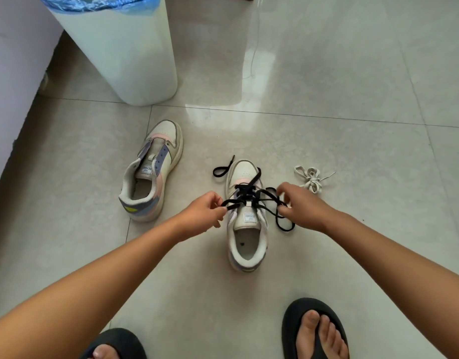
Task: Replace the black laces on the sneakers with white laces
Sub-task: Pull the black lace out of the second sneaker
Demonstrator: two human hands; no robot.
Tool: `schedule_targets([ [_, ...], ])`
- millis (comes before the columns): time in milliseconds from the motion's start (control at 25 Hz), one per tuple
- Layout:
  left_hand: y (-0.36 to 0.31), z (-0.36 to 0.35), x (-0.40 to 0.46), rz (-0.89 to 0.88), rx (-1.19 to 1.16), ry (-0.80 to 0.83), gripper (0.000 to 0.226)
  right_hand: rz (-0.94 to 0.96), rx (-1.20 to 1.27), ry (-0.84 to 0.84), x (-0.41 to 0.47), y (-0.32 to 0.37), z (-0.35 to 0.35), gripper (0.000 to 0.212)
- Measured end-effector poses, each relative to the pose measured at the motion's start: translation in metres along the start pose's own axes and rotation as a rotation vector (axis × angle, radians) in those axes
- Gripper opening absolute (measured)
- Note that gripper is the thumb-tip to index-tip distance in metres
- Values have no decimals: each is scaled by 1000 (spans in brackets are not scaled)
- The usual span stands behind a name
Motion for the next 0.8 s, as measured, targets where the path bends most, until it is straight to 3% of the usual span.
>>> schedule_targets([
  [160, -38, -12, -3, -344, 544, -195, 34, 293, -109, -108, 6, 33, 2, 23],
  [280, -56, -20, -2, -624, 892, -282, 21, 310, -16, -215, 7, 24, 10, 17],
  [360, -53, -16, 0, -603, 841, -297, 21, 113, 185, -338, 6, 4, 20, 13],
  [440, -49, -15, -1, -484, 637, -294, 29, -29, 361, -328, 0, -2, 16, 9],
  [520, -53, -21, -2, -430, 516, -308, 36, -23, 416, -257, -4, 6, 4, 9],
  [640, -71, -36, 5, -522, 587, -331, 49, -17, 485, -265, 2, 13, 4, 8],
  [800, -92, -46, 25, -492, 639, -200, 37, -34, 509, -277, 5, 8, 12, 7],
])
Point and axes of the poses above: each hand's wrist, its own x-axis towards the middle knuckle, its own z-axis out of the back of the hand, y = z × x, the point moved 4 cm from there along x, towards the middle knuckle, and after that the axes turned 12 degrees about -y, right-handed, at the moved point
